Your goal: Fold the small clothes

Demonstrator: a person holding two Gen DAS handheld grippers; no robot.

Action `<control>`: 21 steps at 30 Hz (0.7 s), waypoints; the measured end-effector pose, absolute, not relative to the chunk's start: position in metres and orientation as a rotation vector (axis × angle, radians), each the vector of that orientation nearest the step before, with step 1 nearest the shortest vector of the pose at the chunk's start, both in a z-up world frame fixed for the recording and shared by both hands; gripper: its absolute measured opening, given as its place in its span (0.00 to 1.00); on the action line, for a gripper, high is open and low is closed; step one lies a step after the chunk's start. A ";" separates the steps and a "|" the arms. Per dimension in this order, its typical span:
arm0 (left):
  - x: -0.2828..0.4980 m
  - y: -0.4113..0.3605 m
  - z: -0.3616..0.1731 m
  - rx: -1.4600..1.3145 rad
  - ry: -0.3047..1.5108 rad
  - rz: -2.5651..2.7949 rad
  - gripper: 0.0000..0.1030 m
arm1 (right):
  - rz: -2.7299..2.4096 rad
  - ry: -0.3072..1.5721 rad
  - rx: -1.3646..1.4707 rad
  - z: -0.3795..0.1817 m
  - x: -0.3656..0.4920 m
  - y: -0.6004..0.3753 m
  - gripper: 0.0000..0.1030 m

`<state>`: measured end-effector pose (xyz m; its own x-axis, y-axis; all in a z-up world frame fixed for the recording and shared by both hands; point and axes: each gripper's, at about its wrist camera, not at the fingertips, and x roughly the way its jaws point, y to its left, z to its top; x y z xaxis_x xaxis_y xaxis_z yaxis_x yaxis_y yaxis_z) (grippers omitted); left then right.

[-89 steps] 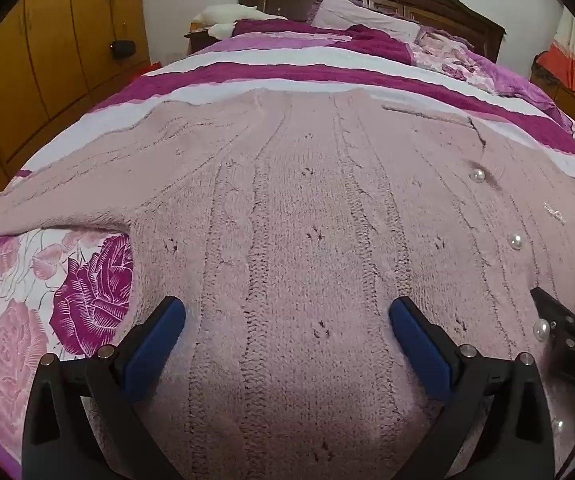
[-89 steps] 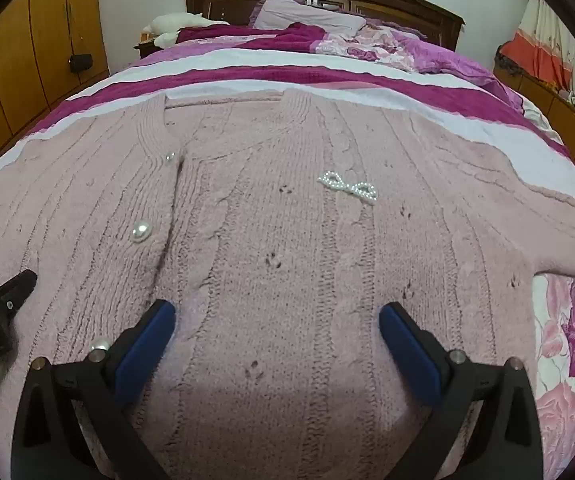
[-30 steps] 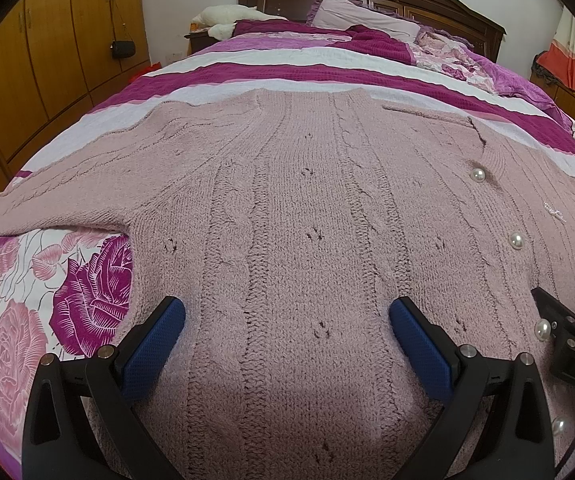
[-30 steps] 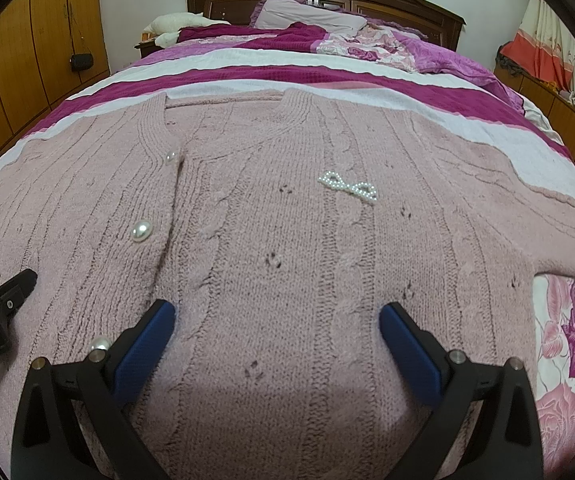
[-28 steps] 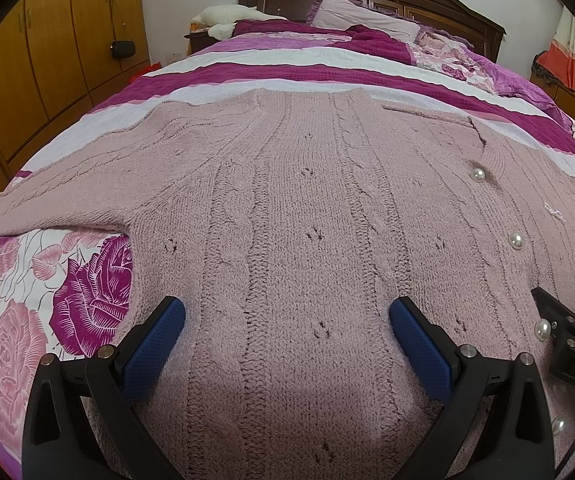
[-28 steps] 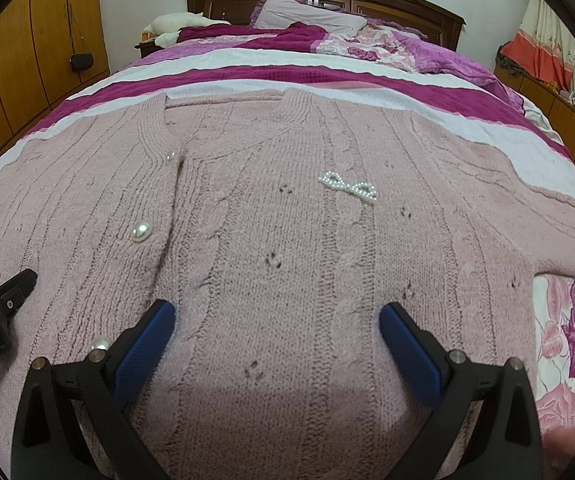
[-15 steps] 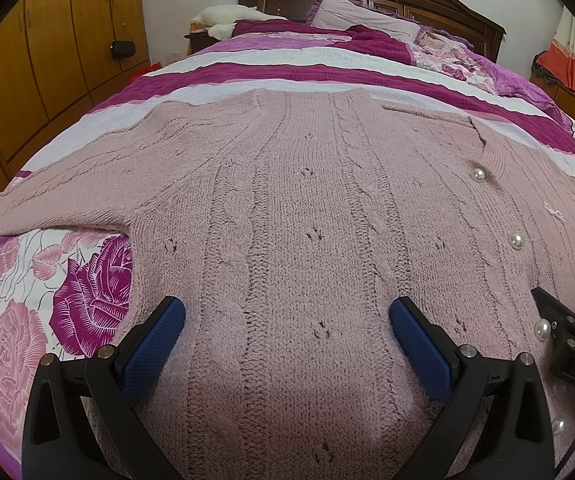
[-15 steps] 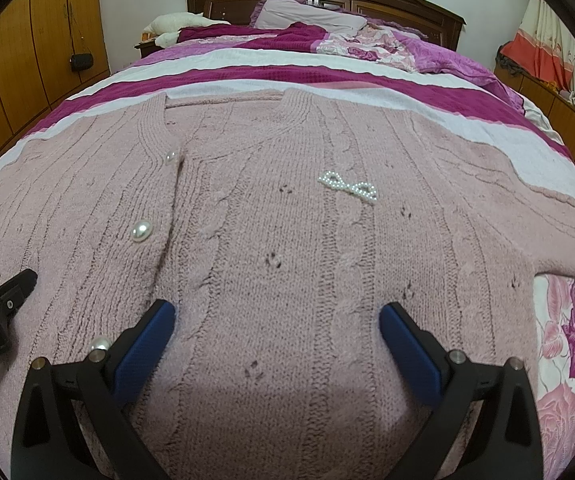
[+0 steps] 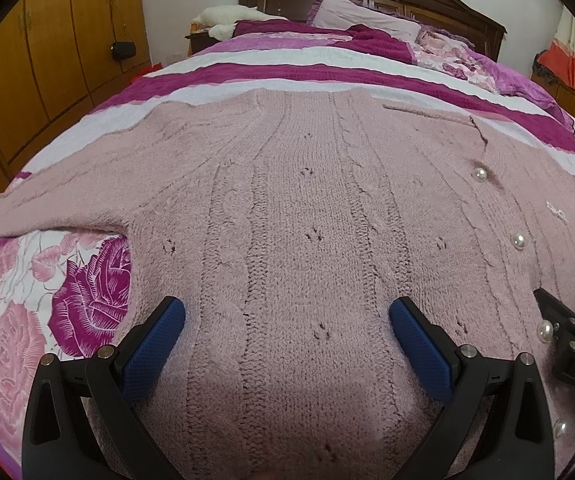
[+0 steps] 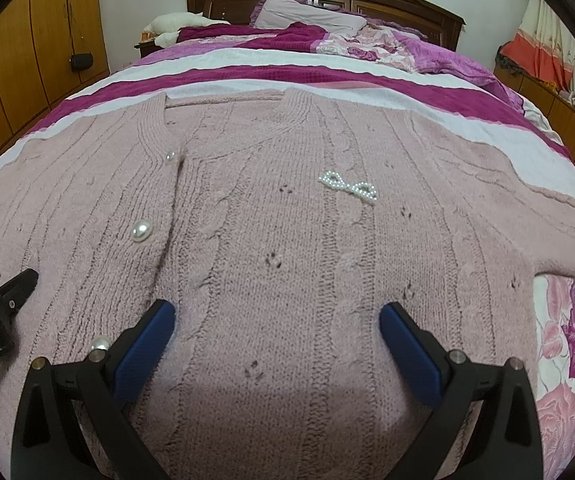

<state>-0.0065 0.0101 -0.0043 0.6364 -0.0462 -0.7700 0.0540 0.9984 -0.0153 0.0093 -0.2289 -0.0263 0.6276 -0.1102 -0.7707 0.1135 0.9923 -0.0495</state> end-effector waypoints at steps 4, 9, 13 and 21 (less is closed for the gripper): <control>-0.008 0.010 -0.005 0.031 0.885 -0.050 0.84 | -0.130 0.884 -0.001 -0.028 0.013 -0.226 1.00; -0.007 0.016 -0.002 0.006 0.896 -0.080 0.84 | -0.125 0.887 0.015 -0.026 0.012 -0.228 1.00; -0.003 0.034 0.010 -0.092 0.926 -0.080 0.82 | -0.111 0.906 0.015 -0.026 0.015 -0.231 1.00; 0.022 0.213 0.067 -0.444 0.783 0.268 0.79 | -0.094 0.871 0.040 -0.029 0.012 -0.235 1.00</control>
